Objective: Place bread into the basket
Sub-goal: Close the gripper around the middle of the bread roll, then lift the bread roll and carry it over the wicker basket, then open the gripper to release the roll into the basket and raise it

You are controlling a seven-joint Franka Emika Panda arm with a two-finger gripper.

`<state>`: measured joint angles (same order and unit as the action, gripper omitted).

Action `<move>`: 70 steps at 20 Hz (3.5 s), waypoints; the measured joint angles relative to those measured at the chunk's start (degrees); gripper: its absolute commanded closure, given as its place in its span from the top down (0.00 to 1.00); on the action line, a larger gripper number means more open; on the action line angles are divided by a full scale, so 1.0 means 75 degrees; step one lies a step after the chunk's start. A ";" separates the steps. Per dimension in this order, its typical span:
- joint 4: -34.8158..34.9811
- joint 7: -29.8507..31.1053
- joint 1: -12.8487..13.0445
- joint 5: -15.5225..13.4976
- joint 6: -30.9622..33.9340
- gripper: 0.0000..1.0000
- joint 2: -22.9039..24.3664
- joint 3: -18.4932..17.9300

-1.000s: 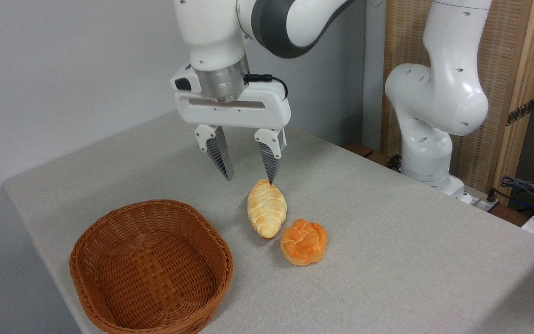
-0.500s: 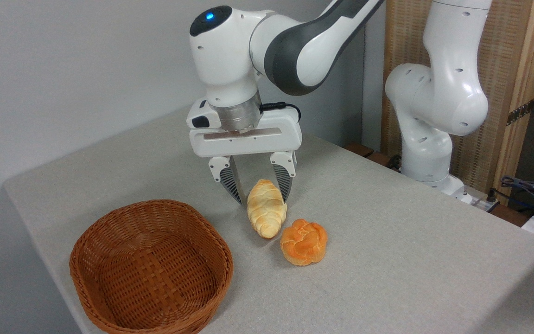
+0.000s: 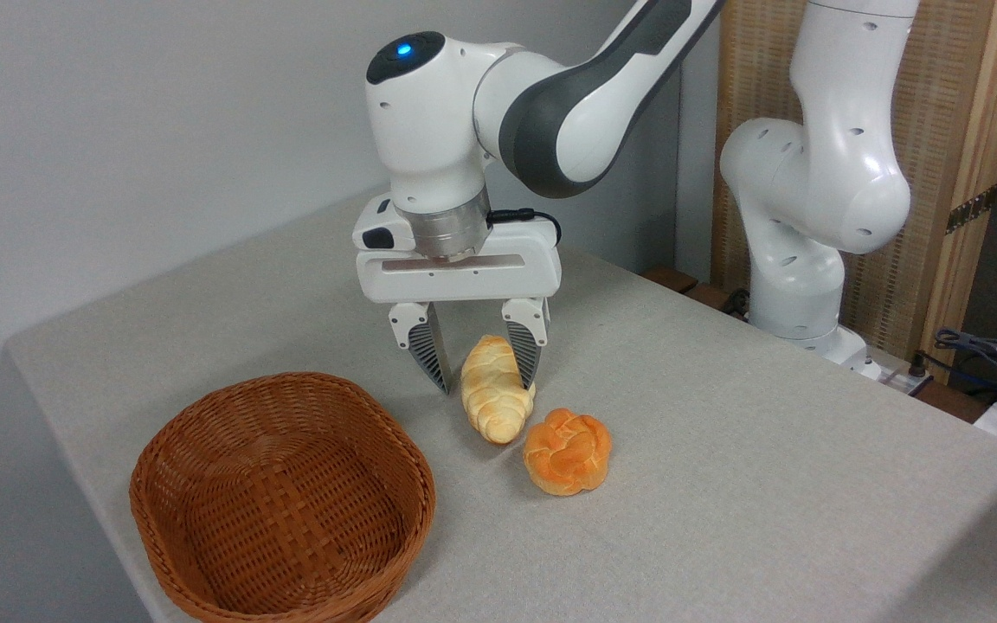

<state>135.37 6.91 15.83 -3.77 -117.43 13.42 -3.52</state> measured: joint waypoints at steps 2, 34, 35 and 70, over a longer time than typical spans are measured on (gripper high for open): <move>0.0000 -0.0229 0.0016 0.0000 -0.0003 0.43 0.0000 0.0000; -0.5718 -0.2639 0.0094 0.0896 0.0691 1.00 -0.3062 0.0084; -0.5730 -0.2641 0.0094 0.1028 0.0502 1.00 -0.3190 0.0084; -0.5914 -0.5619 -0.1034 0.0205 0.3184 1.00 -0.1763 0.0397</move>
<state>91.02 -35.23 8.08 -2.23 -93.55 0.20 -0.55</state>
